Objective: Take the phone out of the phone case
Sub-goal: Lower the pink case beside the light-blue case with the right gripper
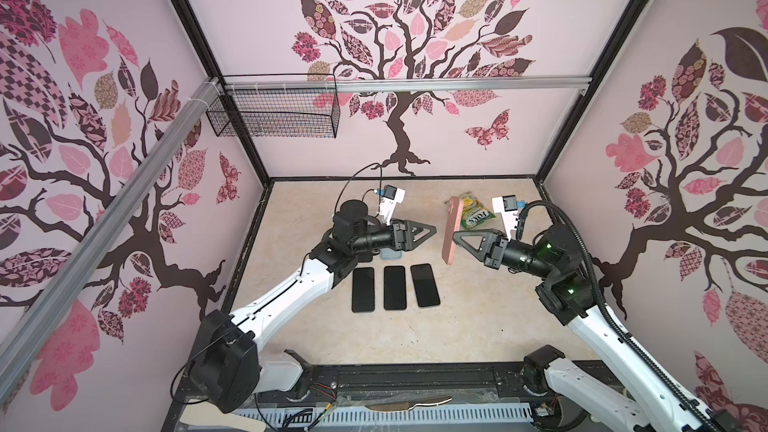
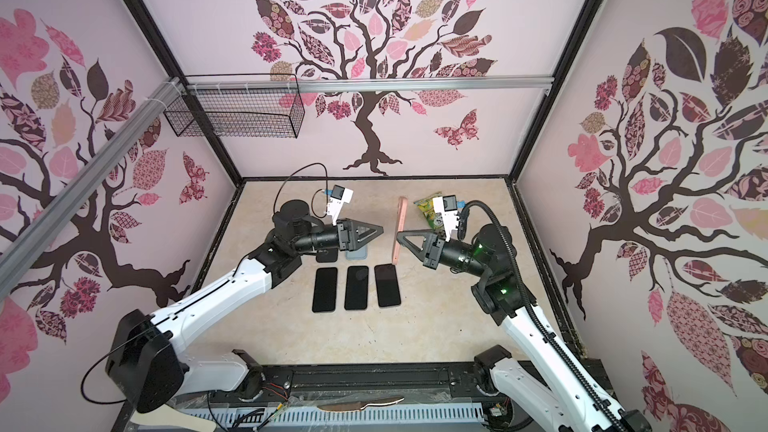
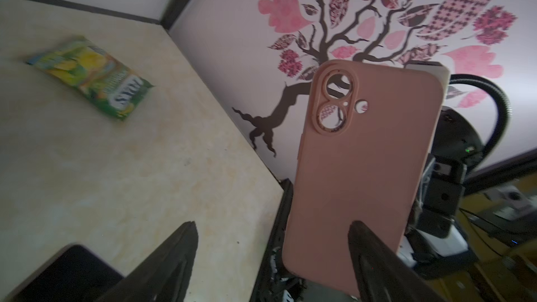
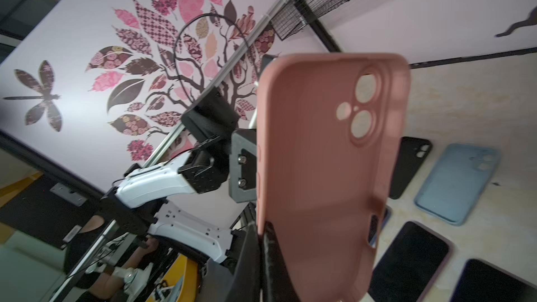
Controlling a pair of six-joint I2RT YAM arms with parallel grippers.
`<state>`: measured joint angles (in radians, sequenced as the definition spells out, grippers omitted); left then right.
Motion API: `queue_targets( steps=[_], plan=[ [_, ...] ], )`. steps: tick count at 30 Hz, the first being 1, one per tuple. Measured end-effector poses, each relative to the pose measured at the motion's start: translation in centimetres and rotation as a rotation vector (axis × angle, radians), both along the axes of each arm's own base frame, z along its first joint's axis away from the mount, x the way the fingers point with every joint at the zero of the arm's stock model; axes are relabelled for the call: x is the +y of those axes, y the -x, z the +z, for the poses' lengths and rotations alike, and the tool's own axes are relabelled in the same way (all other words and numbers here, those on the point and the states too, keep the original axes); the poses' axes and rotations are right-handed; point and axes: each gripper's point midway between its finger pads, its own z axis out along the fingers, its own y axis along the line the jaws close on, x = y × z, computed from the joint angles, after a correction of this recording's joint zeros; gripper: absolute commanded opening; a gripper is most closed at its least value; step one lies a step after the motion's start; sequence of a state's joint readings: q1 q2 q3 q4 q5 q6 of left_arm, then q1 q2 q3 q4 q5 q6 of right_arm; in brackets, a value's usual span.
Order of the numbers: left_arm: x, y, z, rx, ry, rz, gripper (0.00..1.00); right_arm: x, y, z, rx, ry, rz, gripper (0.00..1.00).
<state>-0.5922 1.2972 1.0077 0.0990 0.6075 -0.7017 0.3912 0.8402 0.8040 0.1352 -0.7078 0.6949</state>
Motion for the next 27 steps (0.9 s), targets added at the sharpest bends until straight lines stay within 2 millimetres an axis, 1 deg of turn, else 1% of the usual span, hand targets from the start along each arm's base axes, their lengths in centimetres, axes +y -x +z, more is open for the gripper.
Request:
queue_targets(
  steps=[1,3,4,6,8,9,12,14,16,19,21,25,27],
  plan=[
    [1.0,-0.5,-0.5,0.001,-0.038,0.06,0.89,-0.2,-0.8,-0.8,0.014,0.028,-0.039,0.0],
    [3.1,-1.5,-1.8,0.011,-0.128,0.183,0.9,-0.6,-2.9,-3.1,0.07,0.102,-0.122,0.0],
    [4.1,-1.9,-2.5,0.02,-0.174,0.237,0.92,-0.7,-3.7,-4.2,0.099,0.138,-0.154,0.0],
    [6.0,-2.6,-4.4,0.047,-0.272,0.337,0.97,-1.0,-5.8,-7.1,0.18,0.243,-0.239,0.0],
    [7.9,-3.0,-6.2,0.078,-0.364,0.426,0.98,-0.4,-7.1,-9.5,0.241,0.354,-0.29,0.0],
    [8.8,-3.1,-7.1,0.093,-0.406,0.464,0.98,0.1,-7.6,-10.6,0.266,0.416,-0.307,0.0],
    [11.5,-3.0,-8.7,0.115,-0.501,0.572,0.98,1.7,-9.3,-13.1,0.328,0.556,-0.346,0.0],
    [13.1,-2.6,-9.2,0.109,-0.548,0.624,0.98,2.2,-10.6,-14.9,0.368,0.633,-0.376,0.0],
    [14.3,-2.1,-9.4,0.099,-0.578,0.661,0.98,2.6,-12.4,-17.3,0.418,0.73,-0.406,0.0],
    [15.7,-1.2,-9.5,0.078,-0.605,0.688,0.98,3.4,-15.1,-20.5,0.476,0.854,-0.426,0.0],
    [16.4,-0.7,-9.6,0.071,-0.621,0.699,0.98,4.0,-16.5,-22.5,0.512,0.924,-0.424,0.0],
    [17.5,0.1,-9.4,0.054,-0.648,0.716,0.98,5.3,-18.5,-25.6,0.559,1.028,-0.402,0.0],
    [17.9,0.4,-9.2,0.047,-0.653,0.724,0.98,5.9,-19.1,-26.8,0.575,1.065,-0.392,0.0]
  ],
)
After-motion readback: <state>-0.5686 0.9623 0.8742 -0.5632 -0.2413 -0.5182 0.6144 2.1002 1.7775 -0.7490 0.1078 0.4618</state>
